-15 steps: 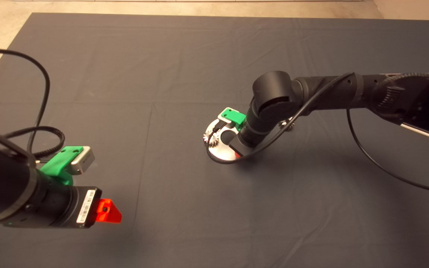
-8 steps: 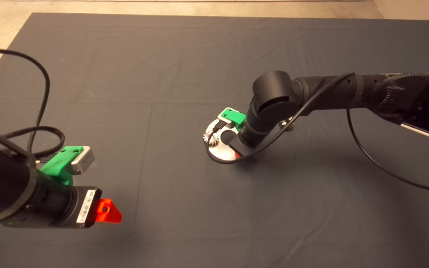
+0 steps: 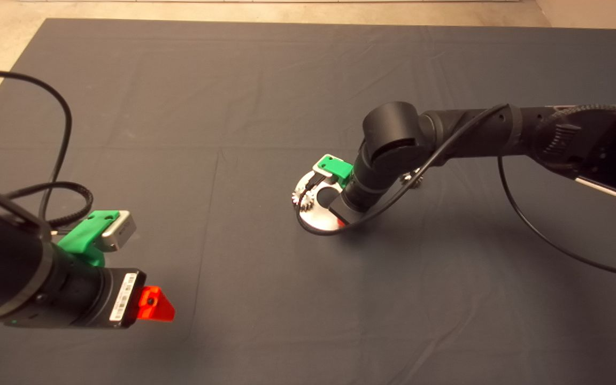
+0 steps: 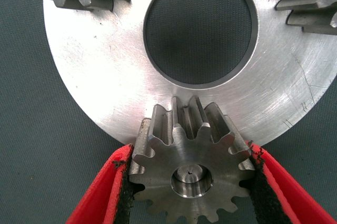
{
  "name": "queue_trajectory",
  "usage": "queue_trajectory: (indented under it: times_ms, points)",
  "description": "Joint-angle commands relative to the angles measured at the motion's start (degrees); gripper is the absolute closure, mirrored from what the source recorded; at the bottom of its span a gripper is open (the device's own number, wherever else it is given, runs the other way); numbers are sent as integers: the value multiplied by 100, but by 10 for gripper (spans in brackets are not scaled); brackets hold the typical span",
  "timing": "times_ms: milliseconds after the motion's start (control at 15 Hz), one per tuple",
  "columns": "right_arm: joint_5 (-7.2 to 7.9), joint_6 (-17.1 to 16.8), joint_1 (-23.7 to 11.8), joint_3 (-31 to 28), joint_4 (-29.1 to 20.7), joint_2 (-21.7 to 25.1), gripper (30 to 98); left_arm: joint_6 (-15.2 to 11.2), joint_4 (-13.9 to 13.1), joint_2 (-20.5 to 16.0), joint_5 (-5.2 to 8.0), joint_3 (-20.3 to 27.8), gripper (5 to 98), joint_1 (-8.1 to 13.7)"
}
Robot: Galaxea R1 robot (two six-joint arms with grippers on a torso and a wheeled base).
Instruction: Remove an incorrectly installed larger gear and replace it with the correct smaller gear
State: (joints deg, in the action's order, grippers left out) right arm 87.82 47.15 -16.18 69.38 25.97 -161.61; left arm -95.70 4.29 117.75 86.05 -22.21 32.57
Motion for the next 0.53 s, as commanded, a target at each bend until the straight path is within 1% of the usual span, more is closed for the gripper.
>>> queue_trajectory:
  times_ms: [0,333,467]
  points:
    - [718,13,-149,-22,198,-25,806,-19,-113,-10,48,96,59,30]
    - [718,22,-255,-57,190,-42,807,-19,-113,-15,47,96,59,30]
    - [718,48,-333,-198,190,-7,808,-19,-113,-16,43,96,59,30]
